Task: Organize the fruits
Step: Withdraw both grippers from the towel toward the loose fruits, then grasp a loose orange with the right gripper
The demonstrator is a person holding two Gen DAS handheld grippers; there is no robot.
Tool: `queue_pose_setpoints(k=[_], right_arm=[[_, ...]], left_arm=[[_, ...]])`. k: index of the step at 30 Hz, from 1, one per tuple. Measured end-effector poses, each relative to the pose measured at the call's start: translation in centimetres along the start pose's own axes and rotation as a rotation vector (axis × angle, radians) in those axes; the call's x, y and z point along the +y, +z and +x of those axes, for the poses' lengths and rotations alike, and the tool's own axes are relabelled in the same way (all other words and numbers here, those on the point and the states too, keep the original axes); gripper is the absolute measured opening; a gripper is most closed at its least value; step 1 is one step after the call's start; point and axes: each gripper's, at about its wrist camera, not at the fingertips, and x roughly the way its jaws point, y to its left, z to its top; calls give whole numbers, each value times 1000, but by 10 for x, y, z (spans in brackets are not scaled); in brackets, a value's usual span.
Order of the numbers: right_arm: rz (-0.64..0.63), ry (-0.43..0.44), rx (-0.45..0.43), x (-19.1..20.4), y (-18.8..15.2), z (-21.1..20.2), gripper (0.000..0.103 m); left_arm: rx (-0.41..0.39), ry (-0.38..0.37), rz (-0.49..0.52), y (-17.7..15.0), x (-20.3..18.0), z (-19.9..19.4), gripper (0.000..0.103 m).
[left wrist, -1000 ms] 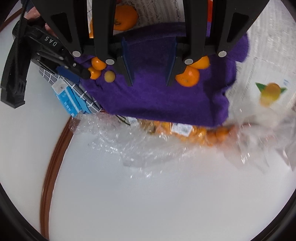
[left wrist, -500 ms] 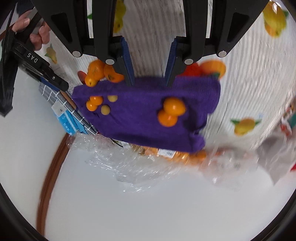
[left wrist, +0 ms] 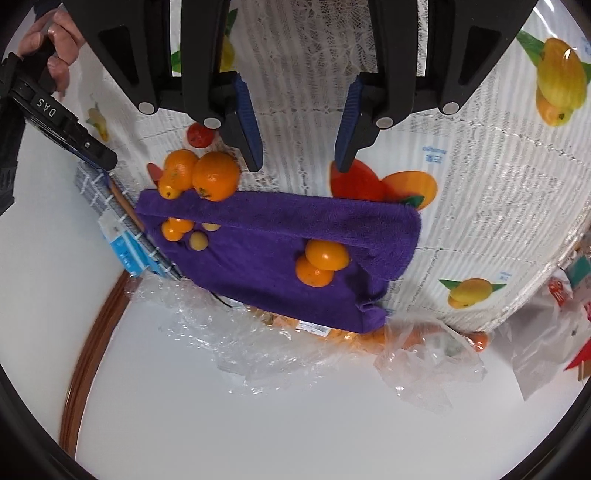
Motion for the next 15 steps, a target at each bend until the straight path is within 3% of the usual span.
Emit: queue_pose_setpoints(k=[8,15], right_arm=[[-33,-3,45,6,7,32,35],[11,80,93,2,19,57,32]], left_arm=[[1,-14,-55,0,9,-1,38],[52,-58,-134,2,23,11,38]])
